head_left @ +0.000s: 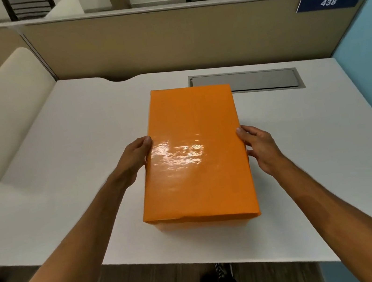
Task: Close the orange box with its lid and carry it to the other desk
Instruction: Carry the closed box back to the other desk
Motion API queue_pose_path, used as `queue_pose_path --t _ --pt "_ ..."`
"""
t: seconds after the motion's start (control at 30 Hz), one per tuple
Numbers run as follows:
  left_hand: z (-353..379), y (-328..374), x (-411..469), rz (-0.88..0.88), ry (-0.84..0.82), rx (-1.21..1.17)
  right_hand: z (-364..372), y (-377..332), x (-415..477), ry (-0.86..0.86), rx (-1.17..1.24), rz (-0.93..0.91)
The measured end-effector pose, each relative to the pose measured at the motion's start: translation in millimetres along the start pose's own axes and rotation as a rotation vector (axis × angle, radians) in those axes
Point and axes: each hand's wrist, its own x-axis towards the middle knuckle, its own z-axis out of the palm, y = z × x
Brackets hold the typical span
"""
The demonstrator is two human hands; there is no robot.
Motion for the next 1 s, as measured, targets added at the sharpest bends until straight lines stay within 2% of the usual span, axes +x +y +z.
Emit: queue_pose_path --t 0.1,0.4,0.63,0.83,1.0 --pt "1 9 28 -0.056 0.053 -0.002 2 -13 27 -0.002 -0.007 -0.011" --pt "6 33 82 -0.091 0.064 -0.057 8 -38 94 0.026 -0.107 0.008" --pt "11 26 102 -0.091 0.263 -0.041 16 -36 107 0.132 -0.134 0.022" --pt "13 21 106 -0.093 0.31 -0.072 14 -33 111 0.147 -0.155 0.045" --pt "15 21 106 -0.059 0.348 0.005 15 -34 114 0.13 -0.177 0.096"
